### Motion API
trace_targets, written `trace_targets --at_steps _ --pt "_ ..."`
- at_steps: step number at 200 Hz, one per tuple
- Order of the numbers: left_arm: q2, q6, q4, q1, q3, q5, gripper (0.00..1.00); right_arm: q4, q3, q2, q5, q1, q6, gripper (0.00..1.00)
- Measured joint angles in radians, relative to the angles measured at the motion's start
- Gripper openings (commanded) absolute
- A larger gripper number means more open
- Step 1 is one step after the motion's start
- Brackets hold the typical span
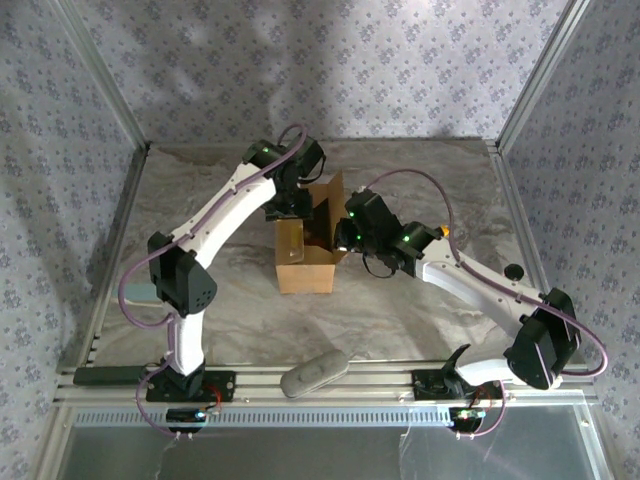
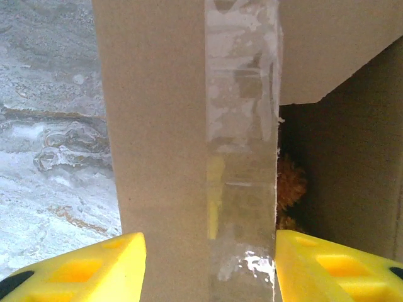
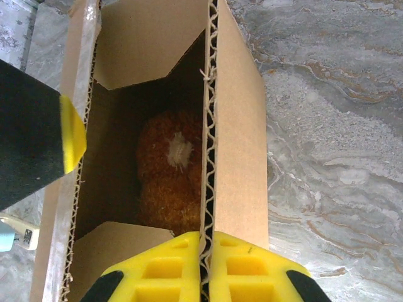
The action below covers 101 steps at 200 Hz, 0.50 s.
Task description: Unpack the express box
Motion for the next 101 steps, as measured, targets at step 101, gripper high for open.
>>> trace_targets --at_steps 101 --pt "0.032 0.007 -0.030 -0.019 0.079 -0.018 0.55 0.002 0.000 0.000 0.000 -0.001 0.008 0.06"
